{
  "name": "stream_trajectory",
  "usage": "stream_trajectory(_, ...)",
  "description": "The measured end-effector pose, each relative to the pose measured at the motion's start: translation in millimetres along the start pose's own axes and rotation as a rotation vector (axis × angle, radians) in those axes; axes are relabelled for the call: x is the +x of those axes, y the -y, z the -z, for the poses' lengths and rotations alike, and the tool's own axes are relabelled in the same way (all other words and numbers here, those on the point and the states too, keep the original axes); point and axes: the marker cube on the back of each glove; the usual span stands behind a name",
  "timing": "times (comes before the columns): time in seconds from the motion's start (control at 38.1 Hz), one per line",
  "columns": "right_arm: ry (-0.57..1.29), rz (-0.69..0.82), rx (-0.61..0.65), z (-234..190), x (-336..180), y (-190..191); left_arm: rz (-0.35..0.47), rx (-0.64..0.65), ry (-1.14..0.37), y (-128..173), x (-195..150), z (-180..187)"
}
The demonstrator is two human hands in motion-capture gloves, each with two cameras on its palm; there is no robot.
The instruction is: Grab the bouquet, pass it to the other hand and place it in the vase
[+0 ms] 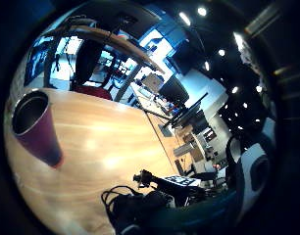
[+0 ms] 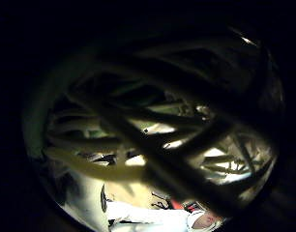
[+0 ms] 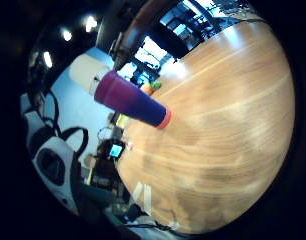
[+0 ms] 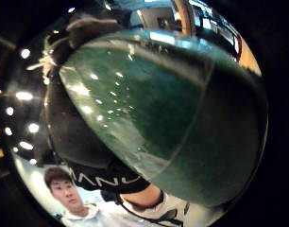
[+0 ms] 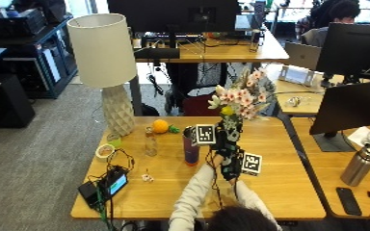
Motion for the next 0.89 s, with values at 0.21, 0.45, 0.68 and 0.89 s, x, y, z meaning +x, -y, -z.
stream_trajectory(0.21, 0.155, 0.053, -0.15, 5.8, 37.2, 4.3, -0.099, 0.123, 0.015, 55.5, 31.4, 51.1)
stream_trajectory(0.45, 0.128, -0.065, -0.103, 39.0, 60.0, 9.8, -0.208, 0.311, -0.001, 127.9, 56.5, 118.8)
stream_trajectory(0.68, 0.087, 0.157, -0.078, 56.8, 76.0, 20.1, -0.141, 0.398, 0.172, 152.9, -14.1, 140.6)
stream_trajectory(0.89, -0.015, 0.068, -0.079, 71.8, 47.4, 7.7, -0.005, 0.412, 0.158, 143.4, -69.7, 143.0)
